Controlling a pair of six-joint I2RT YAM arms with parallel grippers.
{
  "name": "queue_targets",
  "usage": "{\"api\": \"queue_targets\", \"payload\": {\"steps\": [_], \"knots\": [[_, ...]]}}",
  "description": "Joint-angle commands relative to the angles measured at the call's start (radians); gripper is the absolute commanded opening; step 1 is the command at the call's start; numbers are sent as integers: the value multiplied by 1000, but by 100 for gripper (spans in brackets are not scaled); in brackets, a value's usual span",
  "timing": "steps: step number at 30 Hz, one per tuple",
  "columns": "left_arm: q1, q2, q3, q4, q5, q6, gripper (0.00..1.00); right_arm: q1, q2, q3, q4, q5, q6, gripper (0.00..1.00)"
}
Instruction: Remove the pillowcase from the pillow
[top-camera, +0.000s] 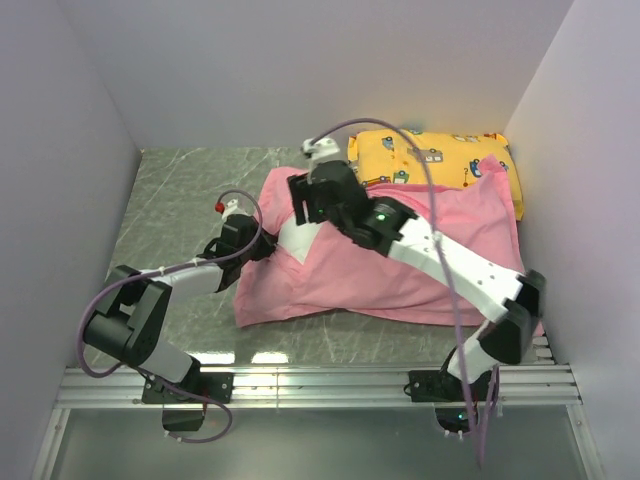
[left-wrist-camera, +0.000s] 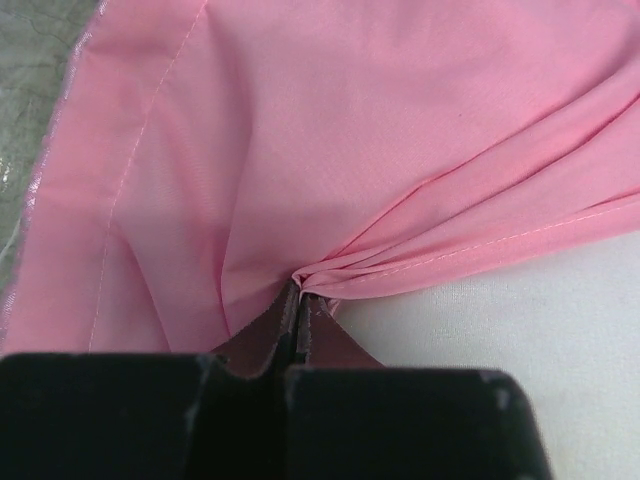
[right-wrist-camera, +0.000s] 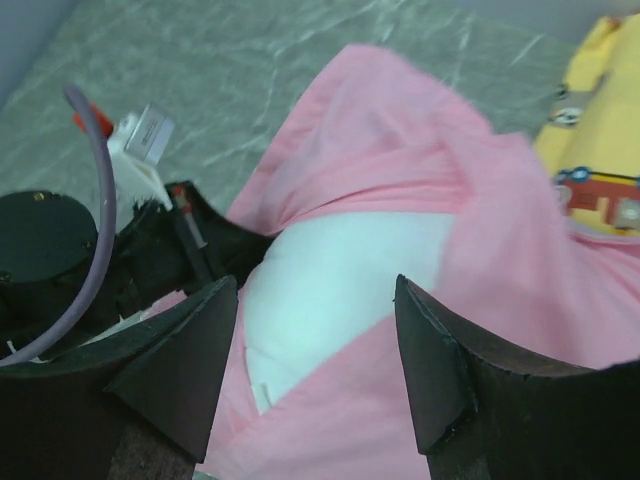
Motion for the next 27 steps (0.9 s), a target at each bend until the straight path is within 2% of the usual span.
{"api": "queue_targets", "payload": {"steps": [1,6,10,13,14,16,17,20,24,27], "knots": [[-21,-32,-12,11,57,-4,0,28,138,46,-105,-19,-32,71],[-21,-50,-15,10,55,-8,0,48,274,81,-147,-77,-41,74],[-20,-69,-20,13,58,-7,0,46,351,75,-188,-103,-38,84],[-20,-95,-20,2,57,1,0,34,411,64,-201,-76,-21,83],[-20,-104,-18,-3,57,2,1,26,422,55,-201,-89,-18,78],[-20,-133,-14,-27,57,16,1,3,445,49,-190,-132,-9,13],[-20,-141,-2,-41,55,24,0,-10,446,40,-185,-136,-3,0],[-20,-179,26,-117,31,62,1,-93,381,-13,-120,-165,34,0],[-18,-225,26,-171,32,61,0,-272,254,-122,32,-321,138,0],[-21,-249,19,-200,18,57,0,-317,207,-129,60,-260,184,0]]}}
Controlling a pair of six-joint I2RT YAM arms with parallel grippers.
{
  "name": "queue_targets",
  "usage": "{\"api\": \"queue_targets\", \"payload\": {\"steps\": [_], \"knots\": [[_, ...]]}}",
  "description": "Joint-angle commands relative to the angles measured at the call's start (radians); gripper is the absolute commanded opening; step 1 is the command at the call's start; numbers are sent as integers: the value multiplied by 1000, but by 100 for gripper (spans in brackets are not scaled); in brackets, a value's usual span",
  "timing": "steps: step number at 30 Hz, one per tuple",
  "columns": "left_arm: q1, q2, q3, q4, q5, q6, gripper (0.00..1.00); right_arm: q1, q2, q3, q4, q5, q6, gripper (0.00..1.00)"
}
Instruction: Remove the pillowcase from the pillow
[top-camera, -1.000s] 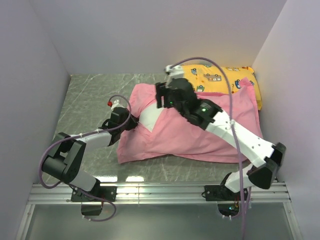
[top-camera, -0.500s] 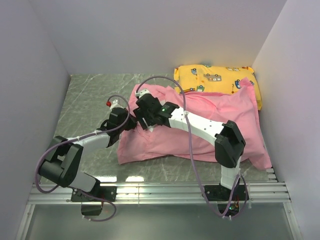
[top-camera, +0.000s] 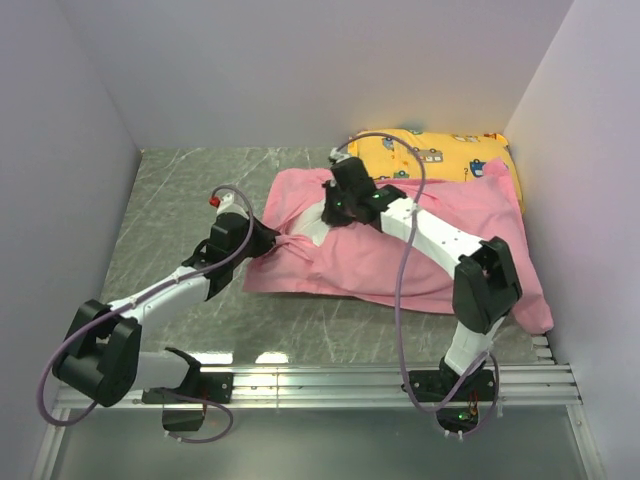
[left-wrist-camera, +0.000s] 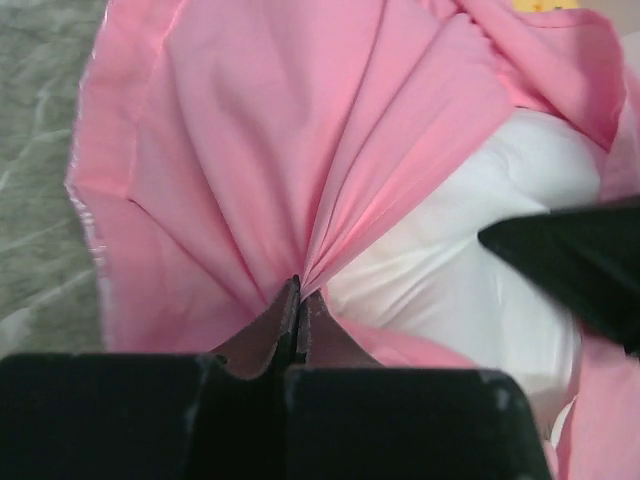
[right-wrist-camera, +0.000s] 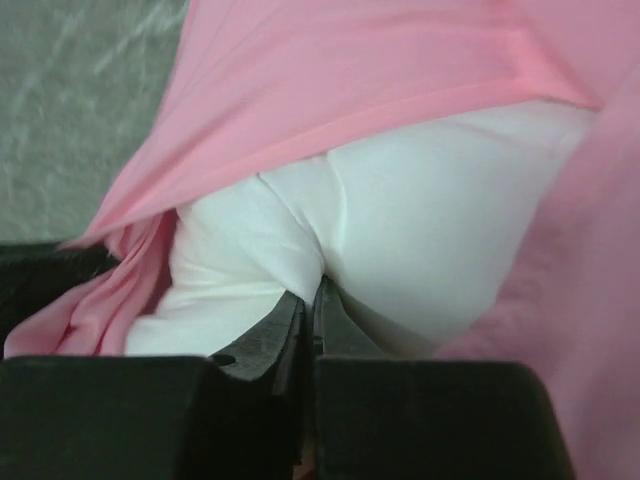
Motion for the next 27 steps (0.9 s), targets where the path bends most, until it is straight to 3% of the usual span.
{"api": "queue_targets", "payload": {"steps": [1,14,21,24,25,27], "knots": [[-5,-44,10,-90,2,24,1,-92,-77,-38,52,104,77,0],[-26,-148,-116,-165,39,-18,0,-158,-120,-71,188,178,203,0],[-199,-125,-84,-186,31,-26,1,-157,-131,-87,247,133,227,0],[-215,-134,-23,-211,11,-7,10,-102,-151,-125,267,190,205,0],[-215,-139,-6,-249,10,-3,20,-82,-161,-159,289,207,200,0],[-216,-133,67,-288,-32,30,29,-26,-190,-189,308,277,181,0]]}}
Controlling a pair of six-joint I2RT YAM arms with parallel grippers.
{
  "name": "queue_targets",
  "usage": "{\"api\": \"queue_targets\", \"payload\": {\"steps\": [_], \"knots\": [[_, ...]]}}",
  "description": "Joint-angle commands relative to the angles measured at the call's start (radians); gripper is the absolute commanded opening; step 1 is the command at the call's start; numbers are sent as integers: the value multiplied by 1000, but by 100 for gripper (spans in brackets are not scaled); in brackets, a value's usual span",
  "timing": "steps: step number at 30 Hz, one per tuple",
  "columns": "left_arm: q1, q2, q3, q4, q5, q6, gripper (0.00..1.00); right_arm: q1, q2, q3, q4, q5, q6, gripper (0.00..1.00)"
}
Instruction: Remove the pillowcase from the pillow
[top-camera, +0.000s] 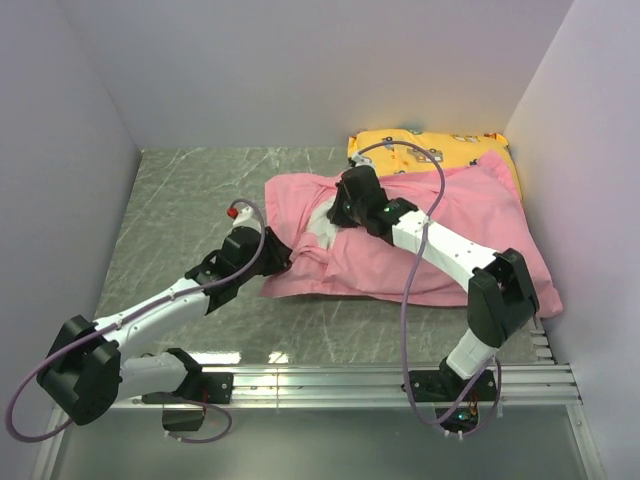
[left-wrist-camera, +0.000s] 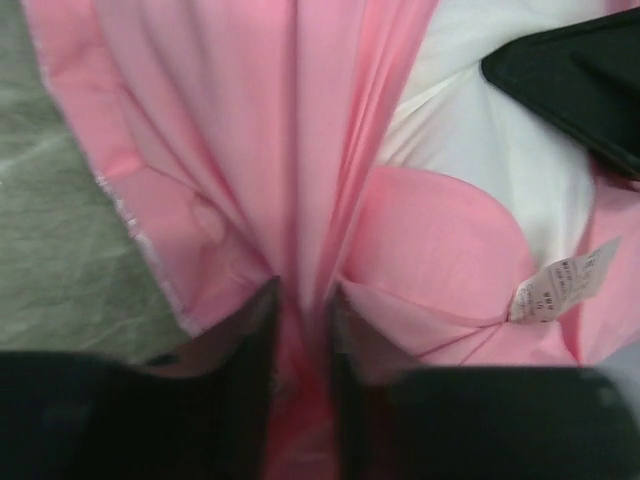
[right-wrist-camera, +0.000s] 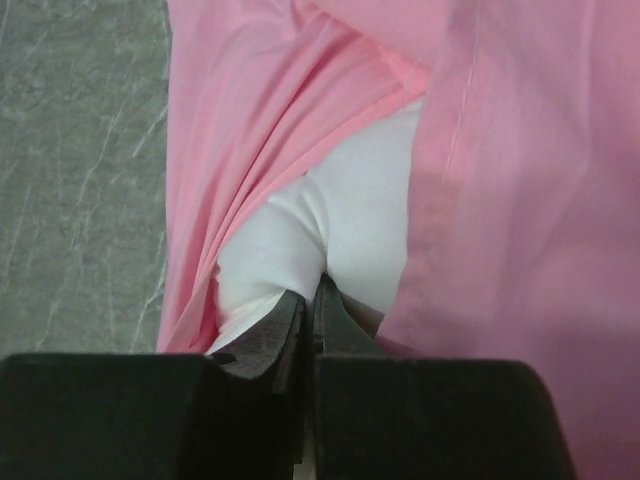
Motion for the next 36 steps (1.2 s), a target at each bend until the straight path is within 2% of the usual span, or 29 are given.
{"api": "queue_targets", "payload": {"steps": [1,3,4,7,11,15,17,22,27,30,31,34,36], "knots": [[-21,-3,117,-199,-20,56,41,45,-79,-65,186,265,-42,0],[-21,4,190,-252,-68,80,51,83,-103,-91,206,343,-51,0],[-21,3,209,-272,-83,85,60,88,-117,-115,218,363,-53,0],[-17,-25,264,-347,-146,85,66,96,-142,-151,244,379,-45,0],[-16,-72,318,-421,-180,56,68,105,-171,-169,260,394,-34,0],[-27,-104,344,-409,-145,8,66,113,-183,-163,258,400,-28,0],[-46,-104,335,-384,-125,-38,69,114,-189,-159,255,407,-28,0],[-108,-25,323,-299,-121,-101,78,117,-188,-143,243,407,-31,0],[-122,53,324,-254,-121,-110,81,126,-189,-148,234,414,-37,0],[-122,72,277,-261,-134,-133,65,126,-188,-131,217,419,-56,0],[-122,64,252,-260,-135,-153,44,128,-180,-123,208,420,-62,0],[-123,-9,122,-240,-137,-200,2,113,-165,-82,186,425,-89,0],[-122,-32,36,-241,-144,-222,1,99,-160,-51,172,416,-102,0]]}}
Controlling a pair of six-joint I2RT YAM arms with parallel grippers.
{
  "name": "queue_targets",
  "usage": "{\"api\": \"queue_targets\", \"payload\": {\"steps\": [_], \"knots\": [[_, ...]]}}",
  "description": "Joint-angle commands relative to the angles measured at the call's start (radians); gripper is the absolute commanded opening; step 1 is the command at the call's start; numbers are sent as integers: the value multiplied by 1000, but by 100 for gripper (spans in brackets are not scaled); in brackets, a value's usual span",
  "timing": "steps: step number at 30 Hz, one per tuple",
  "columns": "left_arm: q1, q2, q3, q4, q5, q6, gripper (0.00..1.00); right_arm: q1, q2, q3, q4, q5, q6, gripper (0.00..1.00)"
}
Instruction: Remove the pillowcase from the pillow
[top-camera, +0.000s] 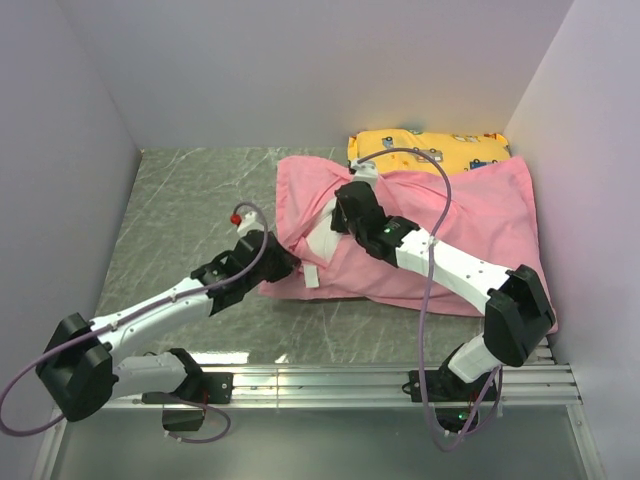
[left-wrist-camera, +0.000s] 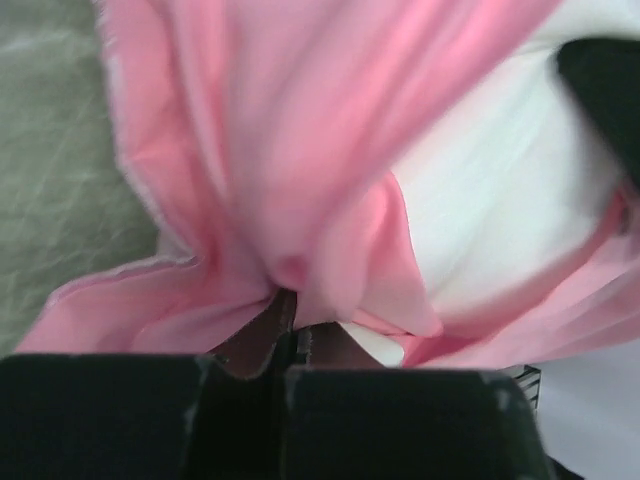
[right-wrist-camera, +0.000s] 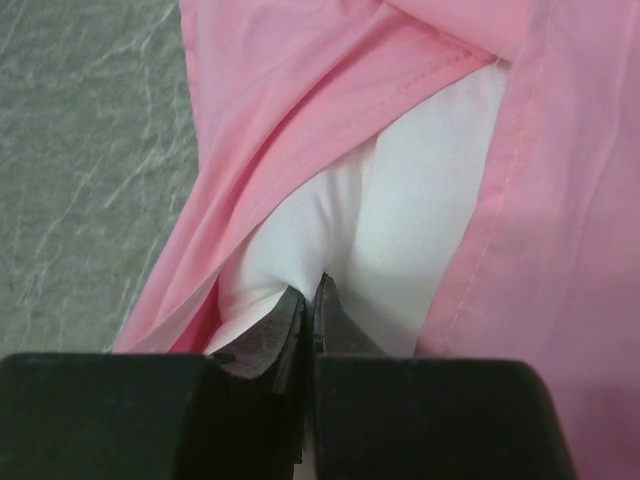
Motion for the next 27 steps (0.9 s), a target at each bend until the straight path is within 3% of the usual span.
{"api": "queue_targets", "payload": {"steps": [1,6,12,19,21,24,27], "knots": [[-3,-69,-118,-29,-18,-65,0,-48,-21,101,30,75,-33,0],[0,-115,-248,-38,-50,-115,0,-121,-34,158,1,8,-31,0],[29,-123,-368,65,-29,-164,1,-226,-89,169,-11,-152,-20,0],[109,94,-354,235,30,-141,0,-224,-165,123,-19,-281,-22,0],[138,98,-368,321,45,-138,1,-221,-174,120,-46,-381,-33,0],[167,136,-299,344,76,-106,1,-162,-247,10,6,-480,-22,0],[167,179,-178,326,79,-37,9,4,-264,-102,41,-460,-14,0]]}}
